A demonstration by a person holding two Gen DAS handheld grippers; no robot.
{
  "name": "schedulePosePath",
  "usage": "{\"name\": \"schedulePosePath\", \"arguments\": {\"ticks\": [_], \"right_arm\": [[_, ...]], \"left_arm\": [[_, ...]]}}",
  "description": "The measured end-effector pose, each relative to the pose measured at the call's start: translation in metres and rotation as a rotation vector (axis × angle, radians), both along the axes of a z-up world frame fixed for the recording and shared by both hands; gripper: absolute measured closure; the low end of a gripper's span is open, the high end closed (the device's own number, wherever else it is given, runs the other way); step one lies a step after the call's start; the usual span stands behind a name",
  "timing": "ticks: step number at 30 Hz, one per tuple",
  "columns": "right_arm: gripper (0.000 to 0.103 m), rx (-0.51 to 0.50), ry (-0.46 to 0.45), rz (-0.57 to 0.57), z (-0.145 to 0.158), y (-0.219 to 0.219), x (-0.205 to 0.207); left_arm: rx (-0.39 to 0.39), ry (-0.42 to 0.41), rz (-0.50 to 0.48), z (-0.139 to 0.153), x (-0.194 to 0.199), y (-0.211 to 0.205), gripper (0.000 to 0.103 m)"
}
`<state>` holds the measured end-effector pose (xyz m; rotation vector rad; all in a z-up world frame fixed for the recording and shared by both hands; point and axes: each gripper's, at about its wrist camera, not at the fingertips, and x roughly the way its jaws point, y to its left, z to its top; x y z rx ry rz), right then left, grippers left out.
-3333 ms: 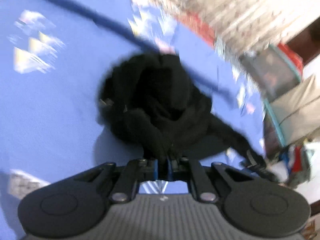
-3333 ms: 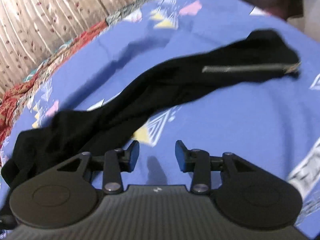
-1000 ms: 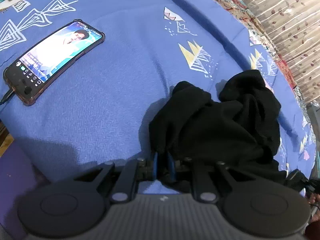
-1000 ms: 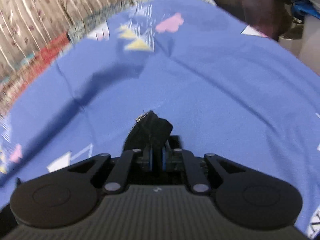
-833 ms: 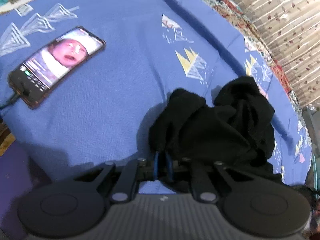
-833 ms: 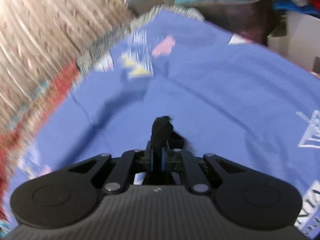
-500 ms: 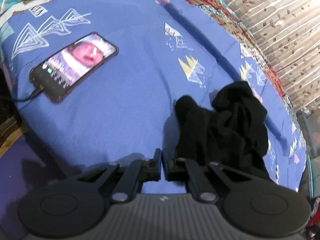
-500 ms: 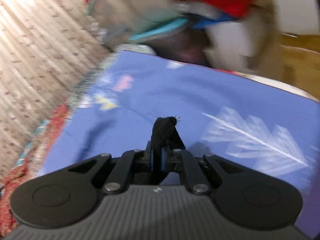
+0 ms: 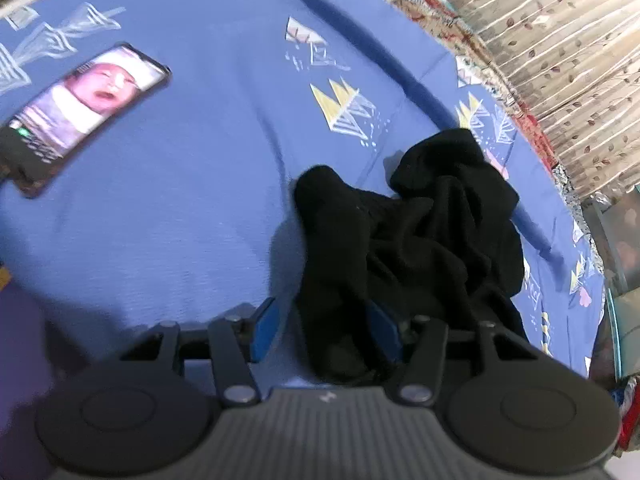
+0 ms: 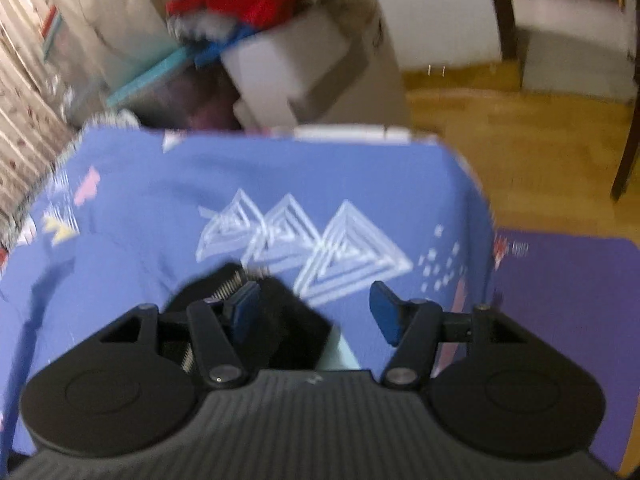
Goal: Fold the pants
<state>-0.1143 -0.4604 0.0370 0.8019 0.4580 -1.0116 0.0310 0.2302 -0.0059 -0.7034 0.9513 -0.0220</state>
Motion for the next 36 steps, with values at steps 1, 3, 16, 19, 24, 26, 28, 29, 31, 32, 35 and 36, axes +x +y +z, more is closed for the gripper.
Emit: {"name": "schedulePosePath", "arguments": {"ticks": [1,3,16,19,24,26,28,29,31,32,35,36], "right_arm": [[0.041,-0.047,-0.007,0.008,0.009,0.008,0.0],[0.041,-0.123,-0.015,0.065,0.021,0.011,0.004],[0.04,-0.085,-0.037,0.773,0.028,0.163,0.13],[0.041,-0.045,-0.005,0.921,0.011,0.205,0.153],[0.041,0.033,0.121,1.067,-0.016,0.249,0.173],[0.041,0.004,0.118,1.098,-0.009,0.251,0.174],[0.041,-0.062,0.099,1.126,0.008,0.25,0.179],[0.041,-0.086,0.09,1.145,0.014,0.25,0.184],[0.041,-0.129,0.073,1.192,0.029,0.258,0.197],[0.041,-0.15,0.062,1.216,0.038,0.264,0.206],[0.04,-0.181,0.024,1.296,0.058,0.286,0.236],[0.04,-0.189,0.011,1.322,0.062,0.291,0.248]], "left_arm": [[-0.006,0.006,-0.001,-0.003,0.006,-0.003,0.052],[-0.017,0.014,-0.001,-0.01,0.018,-0.009,0.05],[-0.001,-0.09,-0.072,-0.002,-0.042,-0.019,0.093],[0.03,-0.075,-0.086,-0.005,-0.065,-0.019,0.09],[0.052,-0.085,-0.103,0.005,-0.075,-0.007,0.068],[0.087,-0.166,-0.052,0.024,-0.076,0.009,0.058],[0.113,-0.223,-0.012,0.037,-0.066,0.022,0.058],[0.121,-0.236,-0.006,0.041,-0.056,0.025,0.058],[0.158,-0.255,-0.012,0.041,-0.03,0.024,0.059],[0.18,-0.258,-0.028,0.037,-0.017,0.02,0.059],[0.172,-0.21,-0.111,0.016,0.029,0.001,0.057],[0.156,-0.186,-0.146,0.008,0.04,-0.006,0.057]]}}
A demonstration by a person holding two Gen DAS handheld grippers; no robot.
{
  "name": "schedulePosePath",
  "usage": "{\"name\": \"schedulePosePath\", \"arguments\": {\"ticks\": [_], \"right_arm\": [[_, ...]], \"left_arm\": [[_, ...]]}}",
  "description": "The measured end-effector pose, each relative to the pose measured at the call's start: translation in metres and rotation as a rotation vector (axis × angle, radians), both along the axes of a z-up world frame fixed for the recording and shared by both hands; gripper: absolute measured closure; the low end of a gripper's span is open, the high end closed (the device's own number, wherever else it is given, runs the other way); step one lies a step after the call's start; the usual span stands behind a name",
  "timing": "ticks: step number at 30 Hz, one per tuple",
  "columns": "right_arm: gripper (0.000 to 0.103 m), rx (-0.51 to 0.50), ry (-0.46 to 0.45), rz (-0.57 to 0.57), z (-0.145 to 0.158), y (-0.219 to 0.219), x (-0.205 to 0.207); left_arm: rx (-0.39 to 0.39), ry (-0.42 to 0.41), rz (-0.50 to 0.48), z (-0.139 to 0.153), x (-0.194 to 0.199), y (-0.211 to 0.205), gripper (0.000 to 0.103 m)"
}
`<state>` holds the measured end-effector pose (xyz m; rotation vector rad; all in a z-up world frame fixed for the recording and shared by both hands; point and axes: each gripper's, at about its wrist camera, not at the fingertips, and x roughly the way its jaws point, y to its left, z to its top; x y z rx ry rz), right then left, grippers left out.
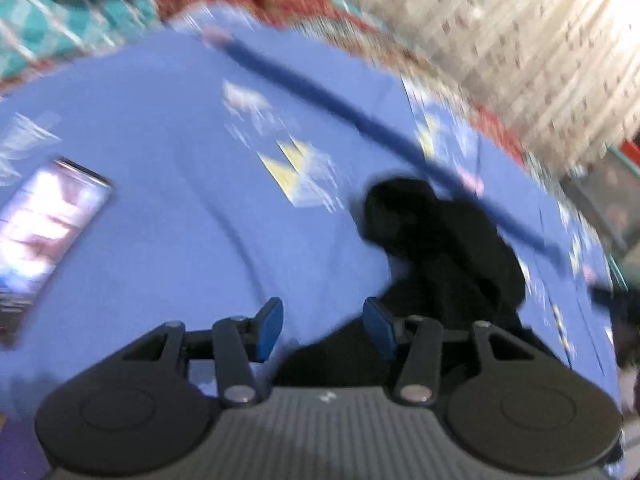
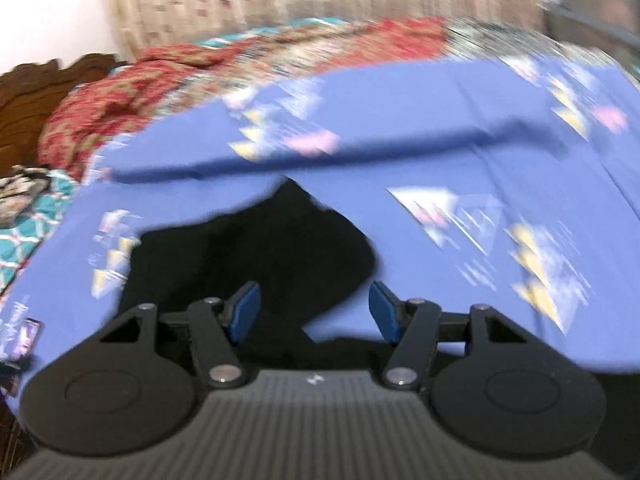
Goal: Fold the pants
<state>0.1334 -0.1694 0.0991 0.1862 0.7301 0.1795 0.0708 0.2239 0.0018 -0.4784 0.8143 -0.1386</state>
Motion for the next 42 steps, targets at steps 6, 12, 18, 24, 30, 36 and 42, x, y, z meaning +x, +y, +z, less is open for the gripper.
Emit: {"name": "schedulePosePath", "arguments": {"ticks": [6,12,18,24,30,36,42], "right_arm": [[0.027,-0.11,0.068,-0.089,-0.036,0.007,0.086],[0.059,0.097,0.302,-0.285,-0.112,-0.029,0.141],[0.095,0.152,0.092,-0.232,-0.046,-0.024,0.123],[0.095,0.187,-0.269,-0.314,0.057,-0.093,0.027],[0.087,-0.022,-0.255,-0.383,0.018,-0.129,-0.089],[0.084,-0.068,0.181,-0.529,-0.092,-0.156,-0.136],[0.08,0.052,0.034,-0.467,-0.053,-0.137,-0.123]], "left_arm": [[0.045,0.053,-0.112,-0.029,0.01,-0.047,0.048],[0.156,0.013,-0.126,-0.027,-0.01,-0.061,0.077],[0.208,-0.023,-0.058,-0.012,-0.023,-0.061,0.09],[0.132,-0.035,0.015,-0.004,-0.05,-0.041,0.09],[0.136,-0.012,-0.039,-0.009,-0.073,-0.051,0.09],[0.144,-0.016,-0.074,0.004,-0.078,-0.052,0.083],[0.163,-0.065,-0.019,0.018,-0.079,-0.036,0.054]]}}
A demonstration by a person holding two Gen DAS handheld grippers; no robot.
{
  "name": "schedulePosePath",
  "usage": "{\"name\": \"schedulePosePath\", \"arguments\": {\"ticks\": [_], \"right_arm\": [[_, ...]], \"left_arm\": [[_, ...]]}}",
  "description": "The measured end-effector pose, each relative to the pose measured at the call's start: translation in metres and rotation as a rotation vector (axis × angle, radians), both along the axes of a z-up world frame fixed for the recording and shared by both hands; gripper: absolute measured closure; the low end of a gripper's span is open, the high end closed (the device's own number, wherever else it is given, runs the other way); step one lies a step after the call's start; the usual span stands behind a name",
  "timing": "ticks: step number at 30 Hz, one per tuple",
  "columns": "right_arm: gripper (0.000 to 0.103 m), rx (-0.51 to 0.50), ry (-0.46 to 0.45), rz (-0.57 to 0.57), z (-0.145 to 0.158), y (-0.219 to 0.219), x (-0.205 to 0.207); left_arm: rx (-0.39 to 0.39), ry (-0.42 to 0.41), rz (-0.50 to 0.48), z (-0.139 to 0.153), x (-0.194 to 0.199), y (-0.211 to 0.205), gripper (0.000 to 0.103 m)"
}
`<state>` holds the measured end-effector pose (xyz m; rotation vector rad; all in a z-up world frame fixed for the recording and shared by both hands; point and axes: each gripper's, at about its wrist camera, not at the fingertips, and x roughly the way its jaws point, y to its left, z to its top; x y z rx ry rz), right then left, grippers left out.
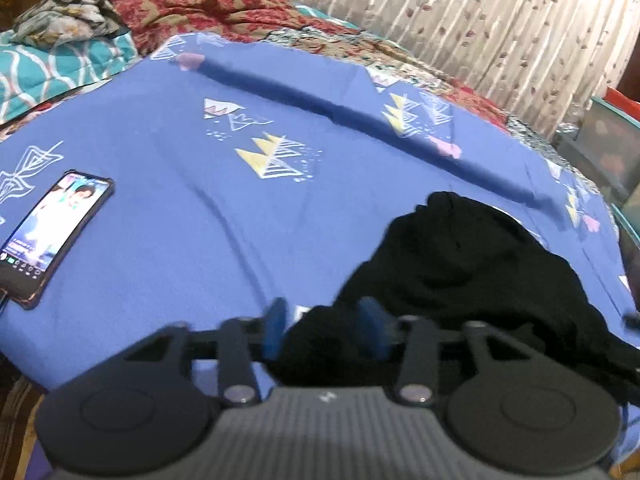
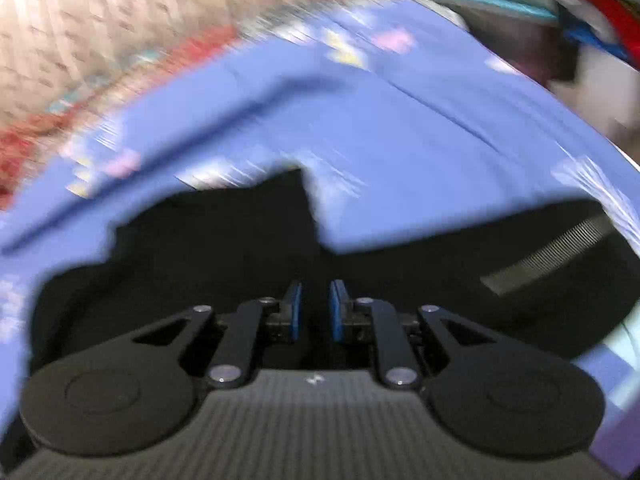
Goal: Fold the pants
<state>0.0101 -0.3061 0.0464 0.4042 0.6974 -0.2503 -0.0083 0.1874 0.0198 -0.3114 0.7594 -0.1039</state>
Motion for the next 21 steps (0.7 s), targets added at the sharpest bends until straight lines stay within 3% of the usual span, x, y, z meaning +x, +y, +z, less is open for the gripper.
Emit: {"name": "schedulePosePath", "arguments": {"ticks": [2,5,8,13,14,15,17,18,19,20,21], "right_arm": [[0.056,0.028,-0.044,0.119,0.02,0.026,0.025],[0.039,0.032,-0.085,0.322,0.041,0.088,0.068],[0.022,0.004,-0.066,0.546,0.041,0.16,0.117],[0.022,-0.122,0.11,0.681,-0.003,0.252,0.208],[0.02,-0.15,0.167,0.7,-0.017,0.265,0.223],[0.02,-0.186,0.231,0.723,-0.031,0.276,0.23],[0.029,-0.256,0.368,0.774,-0.063,0.288,0.231],[0.03,-0.271,0.359,0.795,-0.072,0.288,0.227],[0.046,-0.265,0.315,0.809,-0.07,0.283,0.216],[0.066,-0.248,0.305,0.822,-0.064,0.281,0.211],[0.075,-0.231,0.3,0.808,-0.057,0.277,0.209]], "left_arm": [[-0.028,0.048,0.011,-0.009,0.006,0.003,0.054],[-0.151,0.135,0.012,-0.028,0.01,0.009,0.046],[-0.185,0.133,0.013,-0.032,0.011,0.012,0.039],[-0.237,0.136,-0.014,-0.031,0.014,0.01,0.037],[-0.239,0.132,-0.027,-0.032,0.015,0.008,0.045],[-0.242,0.132,-0.041,-0.033,0.015,0.005,0.051],[-0.261,0.148,-0.09,-0.037,0.017,0.0,0.084],[-0.26,0.154,-0.103,-0.04,0.018,-0.002,0.088],[-0.258,0.148,-0.122,-0.042,0.017,-0.004,0.095],[-0.255,0.134,-0.128,-0.043,0.015,-0.004,0.095],[-0.251,0.117,-0.125,-0.043,0.012,-0.004,0.096]]}}
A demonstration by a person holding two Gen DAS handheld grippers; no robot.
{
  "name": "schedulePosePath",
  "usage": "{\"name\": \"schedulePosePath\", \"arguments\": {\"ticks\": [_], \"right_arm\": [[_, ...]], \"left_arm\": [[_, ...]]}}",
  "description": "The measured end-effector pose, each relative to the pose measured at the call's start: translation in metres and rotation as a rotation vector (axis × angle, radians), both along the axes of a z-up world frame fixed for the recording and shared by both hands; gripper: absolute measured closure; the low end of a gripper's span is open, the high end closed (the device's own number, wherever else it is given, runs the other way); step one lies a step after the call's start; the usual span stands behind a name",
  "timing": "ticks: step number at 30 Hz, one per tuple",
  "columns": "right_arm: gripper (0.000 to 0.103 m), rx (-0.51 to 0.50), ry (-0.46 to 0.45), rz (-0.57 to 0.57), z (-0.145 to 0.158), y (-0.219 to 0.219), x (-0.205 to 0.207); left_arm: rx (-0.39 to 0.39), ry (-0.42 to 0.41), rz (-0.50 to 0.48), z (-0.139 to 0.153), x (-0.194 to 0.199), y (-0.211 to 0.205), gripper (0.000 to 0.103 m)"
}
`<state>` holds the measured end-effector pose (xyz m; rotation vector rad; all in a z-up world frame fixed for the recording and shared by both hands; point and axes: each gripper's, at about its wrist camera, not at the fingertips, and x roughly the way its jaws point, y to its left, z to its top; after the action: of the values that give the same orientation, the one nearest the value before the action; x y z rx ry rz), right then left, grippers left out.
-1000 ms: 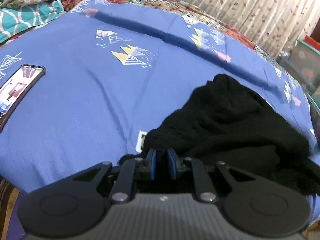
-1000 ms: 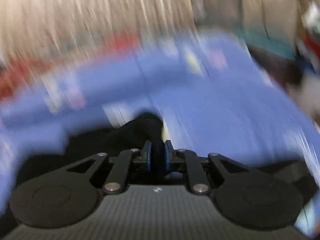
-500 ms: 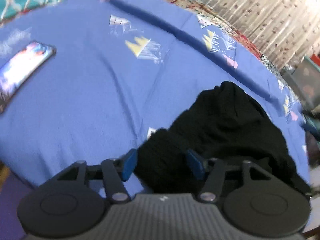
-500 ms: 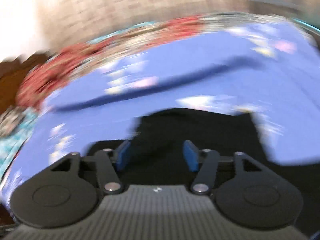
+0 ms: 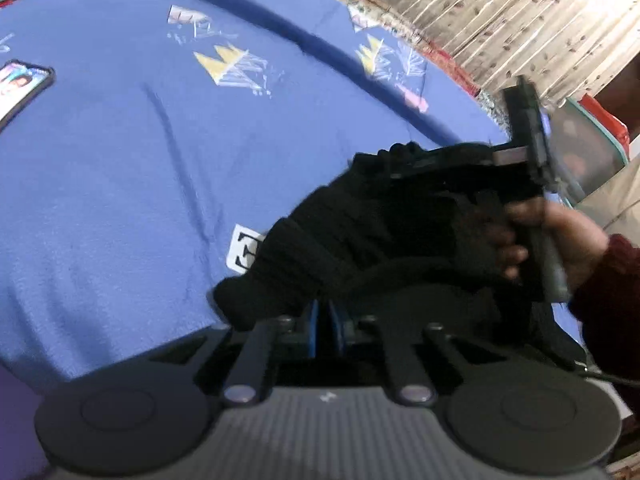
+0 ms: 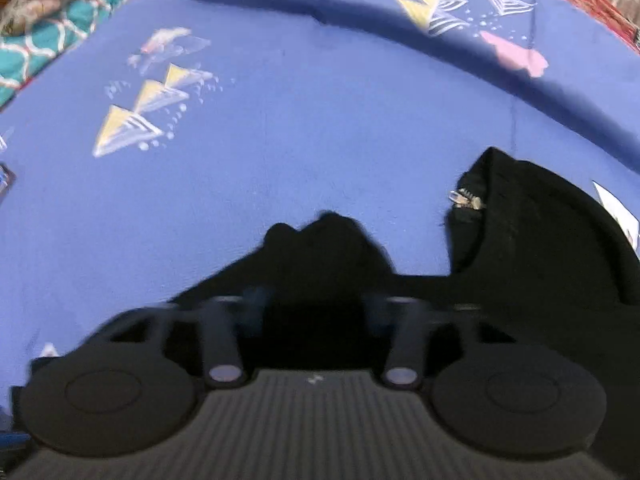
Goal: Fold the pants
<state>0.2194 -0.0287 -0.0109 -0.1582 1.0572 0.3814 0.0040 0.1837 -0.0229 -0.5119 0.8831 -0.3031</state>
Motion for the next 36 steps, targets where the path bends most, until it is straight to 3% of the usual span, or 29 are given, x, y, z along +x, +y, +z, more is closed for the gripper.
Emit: {"name": "schedulePosePath", "arguments": {"ticks": [3,8,10,11,12,13,14,16,19,23,26,29,31,33,36], "right_arm": [[0.08,0.139,-0.07,-0.008,0.038,-0.009,-0.002],[0.079,0.658,-0.208,0.032,0.113,-0.03,0.009],[0.077,0.783,-0.221,0.067,0.12,-0.014,0.023],[0.068,0.801,-0.227,0.059,0.116,0.001,0.029],[0.059,0.782,-0.22,0.033,0.107,0.018,0.036],[0.035,0.726,-0.202,0.005,0.096,0.036,0.043],[0.031,0.64,-0.184,-0.025,0.085,0.053,0.047],[0.033,0.515,-0.173,-0.063,0.065,0.07,0.048],[0.036,0.534,-0.162,-0.099,0.053,0.045,0.033],[0.036,0.494,-0.271,-0.2,0.077,-0.046,0.011],[0.035,0.343,-0.377,-0.331,0.101,-0.117,0.003],[0.034,0.225,-0.357,-0.448,0.107,-0.171,0.012],[0.034,0.188,-0.338,-0.488,0.102,-0.188,0.022],[0.034,0.15,-0.303,-0.483,0.091,-0.189,0.04],[0.034,0.097,-0.256,-0.45,0.068,-0.175,0.068]], "left_arm": [[0.007,-0.083,0.017,0.01,-0.011,0.005,0.096],[0.038,-0.253,0.158,0.038,-0.039,0.031,0.096],[0.061,-0.252,0.222,0.042,-0.041,0.041,0.096],[0.069,-0.234,0.247,0.039,-0.038,0.046,0.096],[0.077,-0.2,0.265,0.034,-0.034,0.05,0.095],[0.092,-0.139,0.29,0.027,-0.028,0.054,0.095],[0.097,-0.084,0.312,0.019,-0.023,0.057,0.095],[0.072,-0.021,0.346,0.007,-0.022,0.067,0.095],[0.099,-0.046,0.383,0.014,-0.028,0.081,0.094],[0.088,-0.131,0.427,0.036,-0.015,0.111,0.091],[0.158,-0.207,0.415,0.06,0.016,0.118,0.081],[0.216,-0.263,0.329,0.073,0.062,0.102,0.08],[0.2,-0.27,0.25,0.072,0.093,0.082,0.08],[0.172,-0.259,0.182,0.064,0.108,0.05,0.08],[0.212,-0.205,0.126,0.037,0.131,0.005,0.08]]}}
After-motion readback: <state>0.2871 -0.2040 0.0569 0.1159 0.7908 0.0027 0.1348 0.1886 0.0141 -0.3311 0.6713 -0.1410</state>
